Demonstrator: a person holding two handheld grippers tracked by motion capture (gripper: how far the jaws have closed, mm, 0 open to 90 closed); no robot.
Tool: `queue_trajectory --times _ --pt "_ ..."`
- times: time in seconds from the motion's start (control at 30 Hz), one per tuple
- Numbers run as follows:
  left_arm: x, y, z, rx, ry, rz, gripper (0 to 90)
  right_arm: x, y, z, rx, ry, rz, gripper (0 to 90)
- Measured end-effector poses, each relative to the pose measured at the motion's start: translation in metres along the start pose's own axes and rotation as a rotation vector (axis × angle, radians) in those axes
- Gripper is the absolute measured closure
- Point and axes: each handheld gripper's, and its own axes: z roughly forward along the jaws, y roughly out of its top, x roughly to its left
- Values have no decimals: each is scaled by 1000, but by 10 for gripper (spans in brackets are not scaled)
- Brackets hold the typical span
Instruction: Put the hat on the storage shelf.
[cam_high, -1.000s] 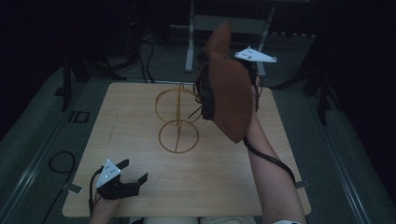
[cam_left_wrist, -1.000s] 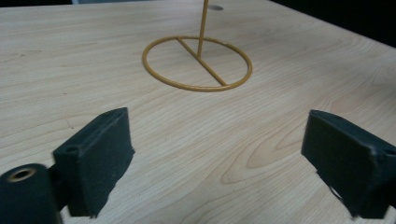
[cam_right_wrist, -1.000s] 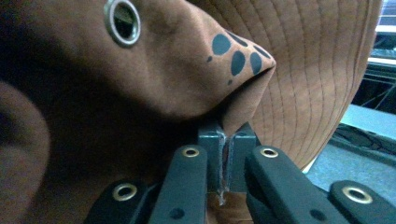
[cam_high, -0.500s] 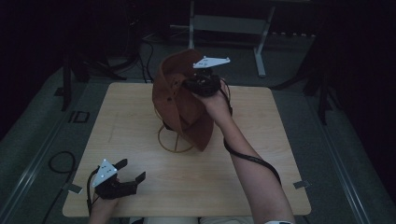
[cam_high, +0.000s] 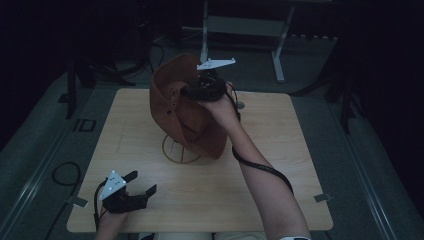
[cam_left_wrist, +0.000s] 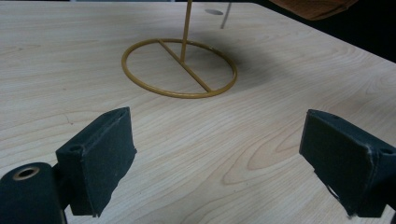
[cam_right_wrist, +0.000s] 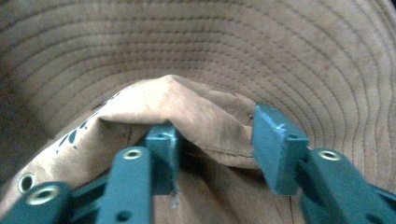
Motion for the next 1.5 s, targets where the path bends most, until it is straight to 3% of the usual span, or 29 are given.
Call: queue_trajectory --times 0.13,0.27,0.47,0.53,0.7,0.77,0.8,0.9,1.0,1.13,1.23,1.4,1.5 --pt "2 0 0 -2 -1 -10 104 4 4 1 -47 37 40 404" --pt "2 0 -1 -1 -1 -9 104 13 7 11 -24 34 16 350" --pt "3 -2 -1 1 -4 -14 104 23 6 33 60 -13 -25 253" --pt "3 -2 -1 1 -4 -14 104 26 3 40 62 -35 -68 232" --pt "3 -3 1 7 -11 -18 104 29 2 43 54 -63 -84 198" --pt "2 -4 1 8 -11 -17 104 28 2 41 62 -52 -92 146" --pt "2 -4 1 9 -12 -20 104 27 3 38 60 -22 -91 133" --pt "3 -5 2 14 -10 -22 104 24 4 30 48 -7 -89 142" --pt "3 -6 2 16 -10 -22 104 21 3 18 -3 12 -109 145" --pt "3 -6 2 14 -6 -22 104 18 0 7 -10 22 -100 147" --pt "4 -6 1 10 -1 -22 104 15 -9 -3 -29 31 -99 148" --pt "5 -7 2 15 8 -27 104 14 -25 -16 -8 48 -105 149" --pt "5 -7 2 19 9 -23 104 11 -36 -24 6 66 -84 149"
